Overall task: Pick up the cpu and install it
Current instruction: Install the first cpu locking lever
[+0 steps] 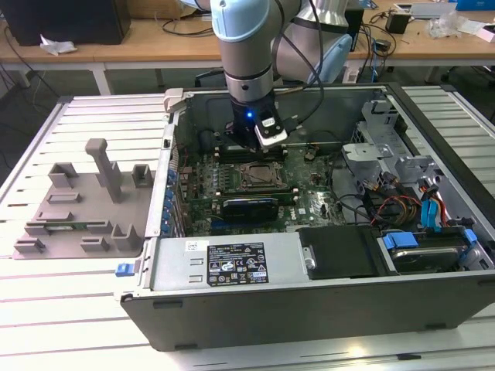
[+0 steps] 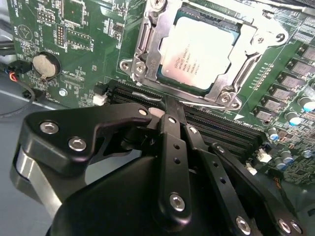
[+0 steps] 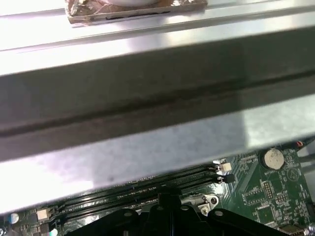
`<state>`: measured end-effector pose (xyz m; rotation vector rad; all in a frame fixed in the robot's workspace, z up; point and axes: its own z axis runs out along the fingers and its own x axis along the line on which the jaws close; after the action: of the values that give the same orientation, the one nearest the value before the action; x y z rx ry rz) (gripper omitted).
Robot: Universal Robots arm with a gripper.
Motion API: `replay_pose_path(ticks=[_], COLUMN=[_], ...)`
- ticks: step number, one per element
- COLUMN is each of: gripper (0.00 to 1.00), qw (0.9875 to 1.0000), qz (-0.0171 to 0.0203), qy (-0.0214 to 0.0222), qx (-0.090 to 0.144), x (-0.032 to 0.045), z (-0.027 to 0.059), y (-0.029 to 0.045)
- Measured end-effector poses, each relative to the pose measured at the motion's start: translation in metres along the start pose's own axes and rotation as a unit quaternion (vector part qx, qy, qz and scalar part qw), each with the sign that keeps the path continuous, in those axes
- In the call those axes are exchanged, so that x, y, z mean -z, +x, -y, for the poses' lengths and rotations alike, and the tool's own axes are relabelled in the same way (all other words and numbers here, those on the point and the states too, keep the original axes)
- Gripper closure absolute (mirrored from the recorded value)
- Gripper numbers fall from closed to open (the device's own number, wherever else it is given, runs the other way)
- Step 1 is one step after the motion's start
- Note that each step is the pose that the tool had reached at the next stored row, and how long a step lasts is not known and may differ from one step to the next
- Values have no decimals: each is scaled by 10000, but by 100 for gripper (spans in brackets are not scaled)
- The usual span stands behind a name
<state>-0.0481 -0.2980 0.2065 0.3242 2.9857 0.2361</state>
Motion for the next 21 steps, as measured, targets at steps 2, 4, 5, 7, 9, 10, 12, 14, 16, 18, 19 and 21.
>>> replay_pose_path(ticks=[2,4,5,7,9,10,12,14,16,18,19,21], gripper=[89,89,89,89,89,89,89,89,89,89,89,89], qw=[10000,9998,9997,9995,9994,9992,9987,9981,9975,9975,9975,9975], qz=[-8,-34,-42,-52,-60,-67,-86,-105,-118,-120,-120,-120], qy=[-5,-24,-28,-34,-39,-44,-57,-71,-79,-79,-79,-79], qx=[44,203,247,302,350,390,501,611,687,696,697,698], x=[-4,-7,-7,-7,-9,-10,-12,-14,-14,-13,-13,-13], z=[-12,-13,-13,-12,-13,-13,-14,-16,-15,-15,-15,-15], y=[3,0,0,0,-6,-8,-13,-16,-17,-17,-17,-17])
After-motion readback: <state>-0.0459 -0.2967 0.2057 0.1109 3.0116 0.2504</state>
